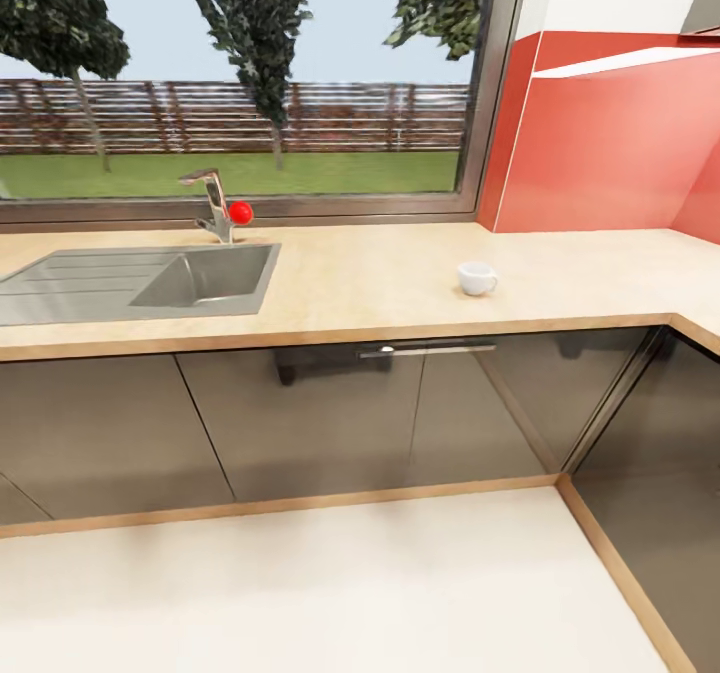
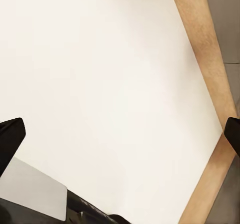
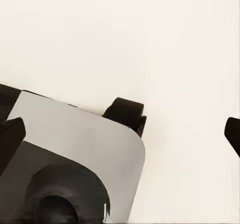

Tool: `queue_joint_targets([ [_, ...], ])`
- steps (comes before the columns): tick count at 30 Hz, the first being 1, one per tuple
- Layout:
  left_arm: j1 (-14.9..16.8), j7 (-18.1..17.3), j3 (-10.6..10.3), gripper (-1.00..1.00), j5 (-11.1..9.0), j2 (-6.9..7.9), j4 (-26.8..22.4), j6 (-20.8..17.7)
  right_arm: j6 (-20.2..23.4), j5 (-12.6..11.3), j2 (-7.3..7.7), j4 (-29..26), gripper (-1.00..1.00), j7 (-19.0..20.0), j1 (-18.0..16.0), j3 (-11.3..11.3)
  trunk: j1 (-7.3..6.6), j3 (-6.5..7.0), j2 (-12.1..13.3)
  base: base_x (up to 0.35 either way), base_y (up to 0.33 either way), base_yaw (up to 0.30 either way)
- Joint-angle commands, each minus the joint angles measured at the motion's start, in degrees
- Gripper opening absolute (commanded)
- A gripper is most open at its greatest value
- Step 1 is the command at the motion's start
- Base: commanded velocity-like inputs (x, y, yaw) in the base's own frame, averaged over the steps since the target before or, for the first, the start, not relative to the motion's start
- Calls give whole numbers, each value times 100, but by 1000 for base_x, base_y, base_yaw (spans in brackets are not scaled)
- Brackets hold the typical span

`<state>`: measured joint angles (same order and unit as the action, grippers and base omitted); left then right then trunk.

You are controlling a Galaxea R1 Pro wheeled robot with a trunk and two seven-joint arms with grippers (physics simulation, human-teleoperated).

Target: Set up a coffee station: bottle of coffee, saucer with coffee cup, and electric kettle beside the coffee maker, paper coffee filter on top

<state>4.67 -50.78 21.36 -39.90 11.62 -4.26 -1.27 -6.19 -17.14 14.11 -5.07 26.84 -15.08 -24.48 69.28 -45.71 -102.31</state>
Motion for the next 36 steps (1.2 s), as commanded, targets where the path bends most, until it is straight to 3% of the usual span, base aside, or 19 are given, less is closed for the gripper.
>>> queue_joint_targets([
  [1,3,-20,7,100,-9,1,5,-14,-53,-51,3,38,100,15,30,-46,-1,-4,-2,0,0,0],
  [8,3,-20,7,100,-9,1,5,-14,-216,-51,3,208,100,15,259,-46,-1,-4,-2,0,0,0],
  [15,3,-20,7,100,-9,1,5,-14,-216,-51,3,208,100,15,267,-46,-1,-4,-2,0,0,0],
  [23,4,-20,17,100,-9,173,13,-13,43,-53,260,-49,100,269,3,132,-1,-4,-2,0,0,0],
  [24,6,-20,17,100,-9,177,13,-13,1338,-53,2167,-2786,100,1706,-810,160,-1,-4,-2,0,0,0],
  [26,7,-20,17,100,-9,180,13,-13,1873,-53,2587,-3630,100,2237,-837,387,-1,-4,-2,0,0,0],
  [27,7,-20,17,100,-9,181,13,-13,1996,-53,2671,-3824,100,2315,-841,495,-1,-4,-2,0,0,0],
  [28,7,-20,17,100,-9,182,13,-13,2287,-54,2814,-4202,100,2428,-846,779,-1,-4,-2,0,0,0],
  [29,7,-20,17,100,-9,182,13,-13,2453,-54,2873,-4385,100,2471,-848,944,-1,-4,-2,0,0,0],
  [30,8,-20,17,100,-9,182,15,-13,2840,-52,2965,-4774,100,2531,-851,1325,-1,-4,-2,0,0,0],
  [31,8,-20,17,100,-9,183,14,-13,3029,-48,2999,-4969,100,2551,-852,1516,-1,-4,-2,0,0,0],
  [32,8,-20,17,100,-9,183,14,-13,3350,-32,3062,-5356,100,2582,-856,1858,-1,-4,-2,0,0,0],
  [36,8,-20,17,100,-9,183,14,-13,3897,58,3315,-6418,100,2630,-978,2459,-1,-4,-2,0,0,0],
])
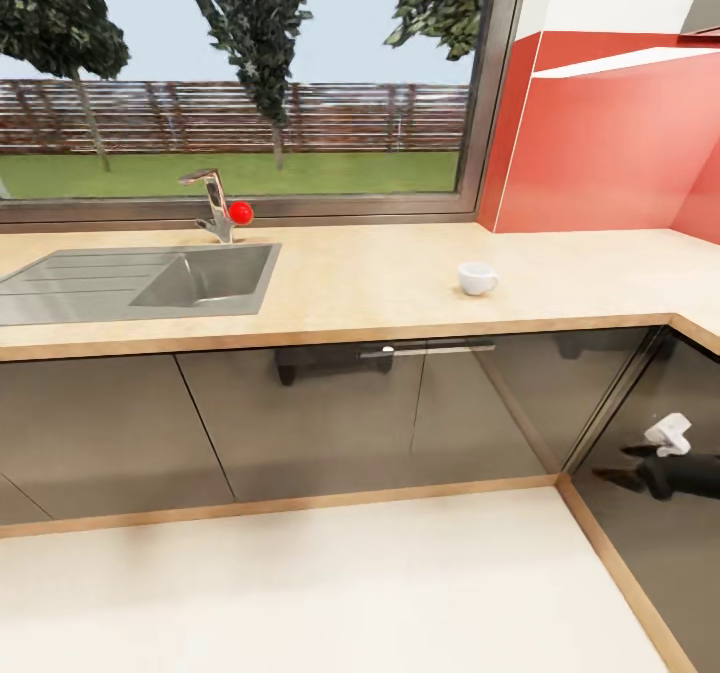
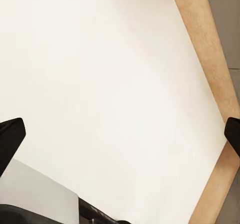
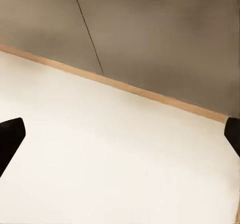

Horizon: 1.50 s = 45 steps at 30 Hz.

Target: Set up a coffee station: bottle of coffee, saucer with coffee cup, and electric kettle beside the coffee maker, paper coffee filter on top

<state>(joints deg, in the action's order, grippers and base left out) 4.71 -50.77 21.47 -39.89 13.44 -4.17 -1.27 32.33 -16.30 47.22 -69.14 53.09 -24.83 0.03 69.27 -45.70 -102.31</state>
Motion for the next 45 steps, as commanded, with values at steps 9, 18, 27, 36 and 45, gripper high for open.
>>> queue_joint_targets([
  [9,3,-21,7,100,-8,1,4,-16,1725,83,162,-398,100,-1,-2093,145,0,-6,-2,0,0,0],
  [18,3,-21,7,100,-9,1,4,-20,2452,951,-62,-122,100,-25,-4109,-528,0,-6,-2,0,0,0],
  [27,2,-21,5,100,-10,1,4,-22,2505,2177,-1053,1487,100,-113,-5551,-1404,0,-6,-2,41,0,0],
  [36,3,-21,6,100,-10,3,4,-23,2506,2514,-1341,1618,100,-123,-5618,-1436,0,-6,-2,219,0,0],
  [45,3,-22,0,100,-10,2,4,-30,2507,2537,-1556,1920,100,-131,-5620,-1445,0,-6,-2,198,0,0],
])
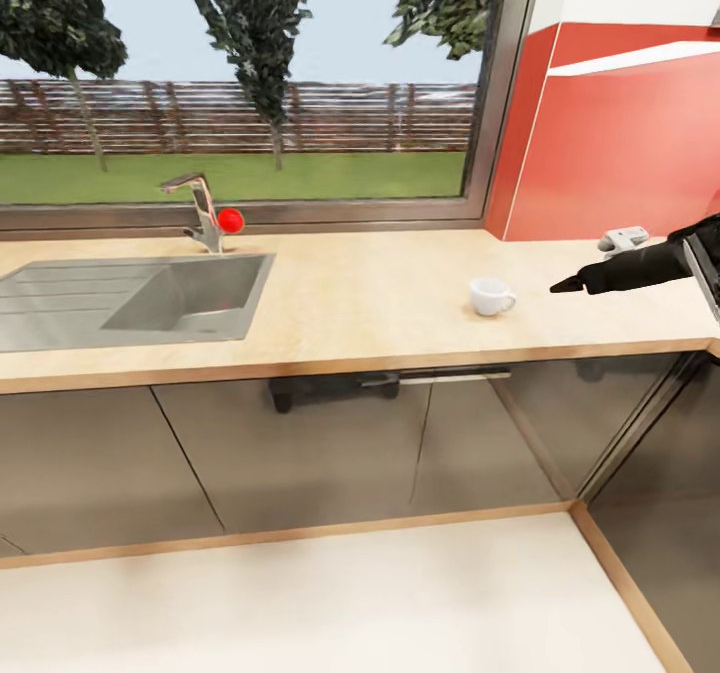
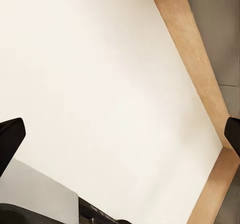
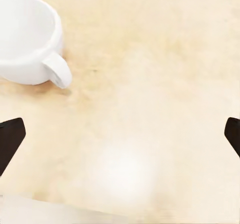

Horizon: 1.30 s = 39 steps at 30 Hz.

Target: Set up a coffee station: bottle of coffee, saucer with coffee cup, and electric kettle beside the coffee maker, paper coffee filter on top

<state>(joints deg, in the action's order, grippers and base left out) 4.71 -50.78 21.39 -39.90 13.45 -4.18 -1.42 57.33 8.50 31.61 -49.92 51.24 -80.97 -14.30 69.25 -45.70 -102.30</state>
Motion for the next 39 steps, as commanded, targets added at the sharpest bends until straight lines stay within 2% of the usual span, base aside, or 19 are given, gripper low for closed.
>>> queue_joint_targets([
  [1,4,-21,7,100,-9,1,5,-15,6,57,-1,33,100,53,-6,-12,2,-5,-2,186,0,0],
  [10,1,-28,14,100,-9,6,5,-16,4,58,-71,173,100,53,-6,-19,2,-5,-2,39,0,0],
  [39,4,-20,14,100,-8,2,5,-7,-3,56,-112,184,100,45,-6,-28,2,-5,-2,134,23,0],
])
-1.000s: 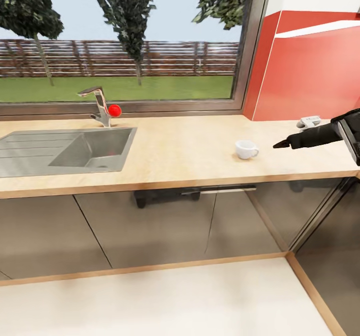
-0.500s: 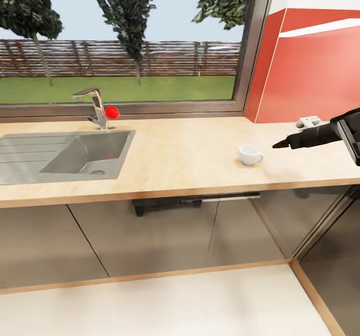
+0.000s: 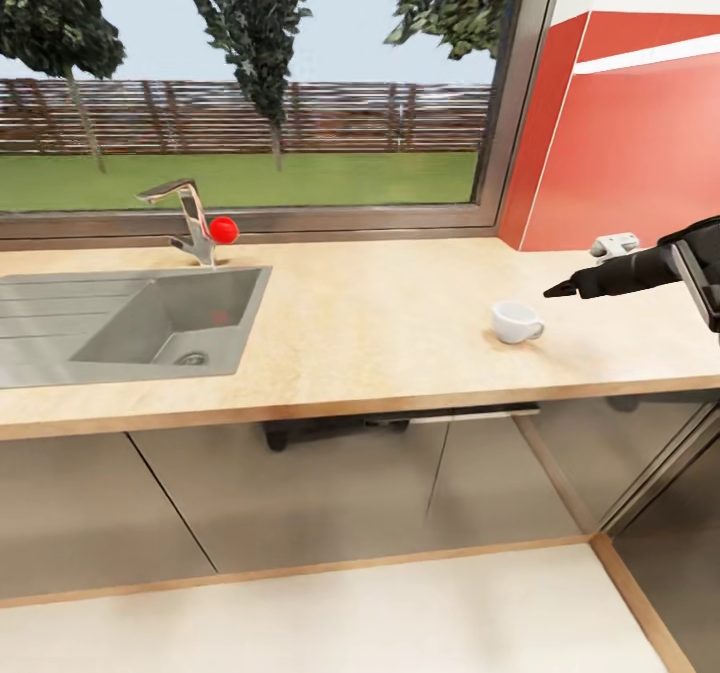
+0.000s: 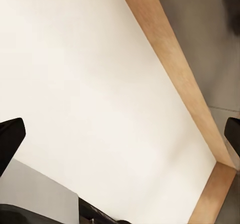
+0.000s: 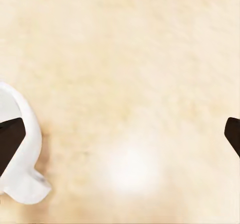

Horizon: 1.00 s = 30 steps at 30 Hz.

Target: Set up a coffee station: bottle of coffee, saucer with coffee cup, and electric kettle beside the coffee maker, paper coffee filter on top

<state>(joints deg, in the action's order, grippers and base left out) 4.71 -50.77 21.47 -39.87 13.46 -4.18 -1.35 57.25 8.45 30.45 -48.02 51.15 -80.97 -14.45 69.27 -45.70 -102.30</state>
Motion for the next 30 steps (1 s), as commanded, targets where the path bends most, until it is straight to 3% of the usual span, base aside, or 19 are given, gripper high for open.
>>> queue_joint_targets([
  [1,4,-21,6,100,-10,1,5,-14,5,62,1,-5,100,54,-6,-13,0,-5,-2,52,36,0],
  [6,4,-21,7,100,-11,4,5,-14,5,63,-70,1,100,53,-6,-14,0,-5,-2,20,14,0],
  [10,1,-21,7,100,-12,6,5,-14,5,65,-277,3,100,53,-3,-14,0,-5,-2,4,26,0],
  [14,3,-21,7,100,-12,3,5,-14,5,67,-349,5,100,51,-3,-14,0,-5,-2,1,95,0],
  [26,4,-23,7,100,-11,7,5,-15,-3,69,-390,286,100,17,35,-7,0,-5,-2,0,14,0],
  [30,4,-21,7,100,-12,7,5,-14,-3,66,-385,336,100,-152,44,-201,0,-5,-2,0,0,0],
])
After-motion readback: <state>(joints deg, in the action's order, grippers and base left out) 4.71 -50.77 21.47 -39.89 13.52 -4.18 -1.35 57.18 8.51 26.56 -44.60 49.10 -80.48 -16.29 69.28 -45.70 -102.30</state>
